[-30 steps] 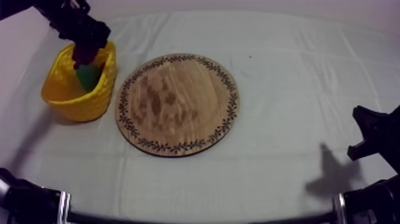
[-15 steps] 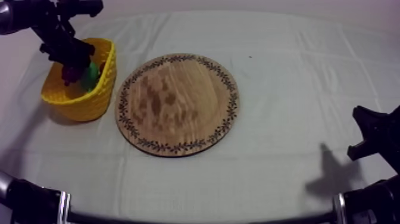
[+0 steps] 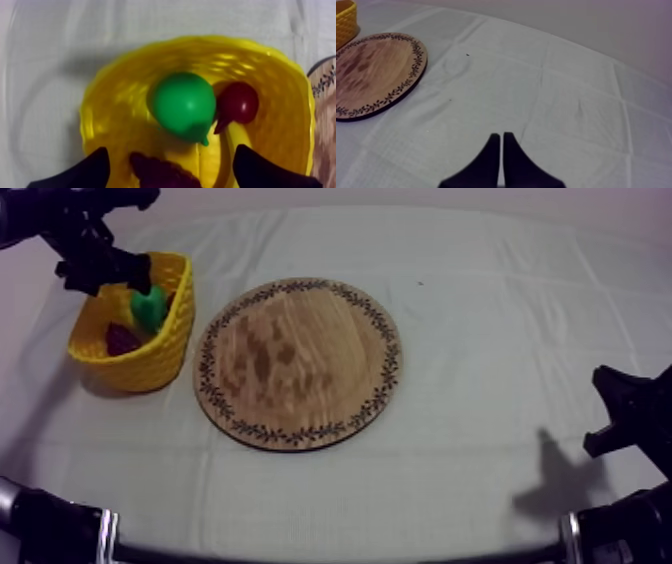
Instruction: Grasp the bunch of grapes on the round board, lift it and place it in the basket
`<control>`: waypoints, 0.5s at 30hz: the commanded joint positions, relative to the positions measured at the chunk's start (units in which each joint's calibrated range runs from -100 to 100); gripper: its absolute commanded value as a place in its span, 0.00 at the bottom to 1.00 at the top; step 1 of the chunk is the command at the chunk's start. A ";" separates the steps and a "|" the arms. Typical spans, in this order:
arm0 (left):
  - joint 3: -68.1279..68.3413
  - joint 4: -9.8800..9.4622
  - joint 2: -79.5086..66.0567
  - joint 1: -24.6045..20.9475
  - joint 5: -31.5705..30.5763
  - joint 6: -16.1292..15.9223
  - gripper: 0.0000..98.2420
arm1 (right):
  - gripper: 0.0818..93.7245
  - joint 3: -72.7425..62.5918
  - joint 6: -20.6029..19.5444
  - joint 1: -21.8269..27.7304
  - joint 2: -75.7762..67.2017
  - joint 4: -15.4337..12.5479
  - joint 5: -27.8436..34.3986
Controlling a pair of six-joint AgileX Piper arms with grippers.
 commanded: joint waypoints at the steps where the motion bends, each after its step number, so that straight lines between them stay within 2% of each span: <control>1: 0.87 -0.15 -1.75 0.13 -0.48 0.24 0.96 | 0.00 -0.03 0.01 0.02 -0.01 0.01 -0.03; 4: 1.98 -0.49 -4.96 0.43 -1.40 1.01 0.86 | 0.00 -0.03 0.01 0.02 -0.01 0.01 -0.03; 7: 3.22 -0.83 -9.16 0.61 -3.04 1.80 0.72 | 0.00 -0.03 0.01 0.02 -0.01 0.01 -0.03; 10: 4.63 -1.78 -14.20 0.23 -6.45 4.01 0.58 | 0.00 -0.03 0.01 0.02 -0.01 0.01 -0.03; 15: 7.26 -2.30 -23.85 -1.47 -9.10 5.47 0.40 | 0.00 -0.03 0.01 0.02 -0.01 0.01 -0.03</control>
